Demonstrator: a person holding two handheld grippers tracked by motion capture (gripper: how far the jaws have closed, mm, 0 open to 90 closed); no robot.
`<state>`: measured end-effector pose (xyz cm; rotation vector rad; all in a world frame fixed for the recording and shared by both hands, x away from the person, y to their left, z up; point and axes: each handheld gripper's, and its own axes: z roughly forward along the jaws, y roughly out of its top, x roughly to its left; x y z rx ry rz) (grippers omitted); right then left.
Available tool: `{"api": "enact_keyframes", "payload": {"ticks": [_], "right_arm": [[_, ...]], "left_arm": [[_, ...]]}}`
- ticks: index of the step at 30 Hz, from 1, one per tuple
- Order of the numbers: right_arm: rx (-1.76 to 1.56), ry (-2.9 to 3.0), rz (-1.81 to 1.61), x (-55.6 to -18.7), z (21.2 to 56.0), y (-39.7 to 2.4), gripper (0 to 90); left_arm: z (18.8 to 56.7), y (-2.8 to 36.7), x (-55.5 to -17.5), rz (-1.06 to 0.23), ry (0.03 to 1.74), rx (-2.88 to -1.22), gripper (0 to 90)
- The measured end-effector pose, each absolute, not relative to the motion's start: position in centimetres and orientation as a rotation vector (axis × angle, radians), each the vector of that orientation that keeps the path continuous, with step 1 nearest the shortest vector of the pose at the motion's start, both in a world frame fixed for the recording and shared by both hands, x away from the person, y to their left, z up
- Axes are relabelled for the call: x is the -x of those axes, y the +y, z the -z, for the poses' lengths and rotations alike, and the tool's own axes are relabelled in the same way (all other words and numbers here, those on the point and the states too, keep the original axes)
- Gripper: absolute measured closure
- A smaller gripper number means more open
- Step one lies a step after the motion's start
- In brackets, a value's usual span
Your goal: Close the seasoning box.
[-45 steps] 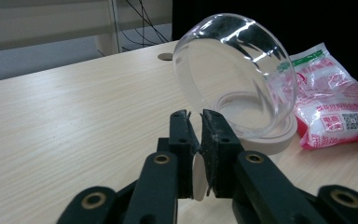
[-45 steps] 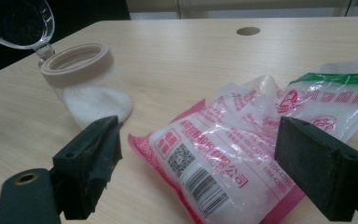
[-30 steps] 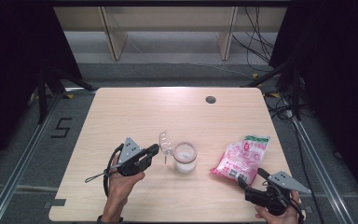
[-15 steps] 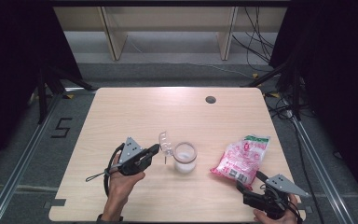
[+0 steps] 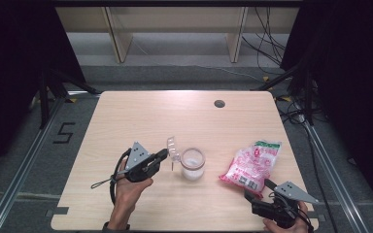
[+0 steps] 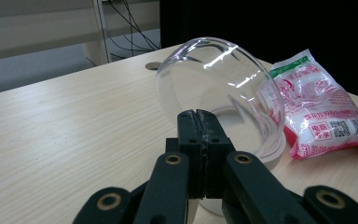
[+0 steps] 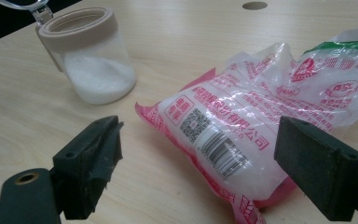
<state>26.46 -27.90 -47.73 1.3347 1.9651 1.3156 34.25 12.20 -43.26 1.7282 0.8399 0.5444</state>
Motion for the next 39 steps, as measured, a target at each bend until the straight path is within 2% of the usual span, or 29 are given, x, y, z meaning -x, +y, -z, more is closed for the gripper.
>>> {"api": "enact_keyframes", "payload": {"ticks": [29,32,36,38,39], "right_arm": [[-1.347,1.989,-1.306,-26.3,48.0,-27.4,15.6],[-1.328,1.996,-1.313,-26.5,48.1,-27.6,15.6],[-1.333,1.999,-1.321,-26.5,48.1,-27.5,15.6],[-1.335,1.998,-1.317,-26.5,48.1,-27.5,15.6],[-1.366,1.991,-1.314,-26.4,48.1,-27.4,15.6]], "left_arm": [[43.0,11.1,-33.8,-0.519,0.799,-1.732,83.5],[42.9,10.8,-33.8,-0.507,0.776,-1.738,79.0],[42.4,10.7,-33.7,-0.466,0.748,-1.724,67.4],[42.3,10.5,-33.5,-0.464,0.740,-1.741,60.6],[42.3,10.5,-33.5,-0.457,0.751,-1.743,53.0]]}}
